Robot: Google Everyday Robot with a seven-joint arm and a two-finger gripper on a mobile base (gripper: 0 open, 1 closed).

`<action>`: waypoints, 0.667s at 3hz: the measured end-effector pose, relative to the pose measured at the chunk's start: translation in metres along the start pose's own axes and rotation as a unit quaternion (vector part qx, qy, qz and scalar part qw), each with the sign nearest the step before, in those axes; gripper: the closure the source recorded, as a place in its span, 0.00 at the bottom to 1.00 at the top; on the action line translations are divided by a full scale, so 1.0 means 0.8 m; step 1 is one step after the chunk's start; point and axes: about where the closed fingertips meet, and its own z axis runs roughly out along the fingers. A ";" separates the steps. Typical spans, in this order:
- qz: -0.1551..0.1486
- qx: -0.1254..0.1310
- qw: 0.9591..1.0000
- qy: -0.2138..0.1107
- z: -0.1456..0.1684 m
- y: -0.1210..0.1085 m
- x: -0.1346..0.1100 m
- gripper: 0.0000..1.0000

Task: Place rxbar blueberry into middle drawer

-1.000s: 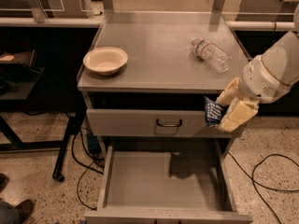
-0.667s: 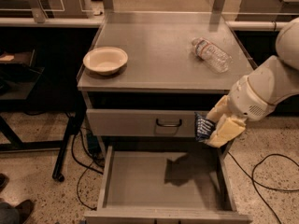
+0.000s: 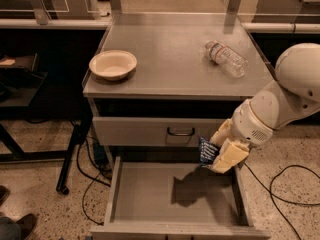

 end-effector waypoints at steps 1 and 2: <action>0.020 -0.010 1.000 -0.019 0.052 0.003 0.005 1.00; 0.046 -0.001 0.998 -0.050 0.122 -0.008 0.009 1.00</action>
Offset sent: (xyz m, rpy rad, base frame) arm 0.0152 0.0517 -0.1346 0.1539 0.0400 -0.1311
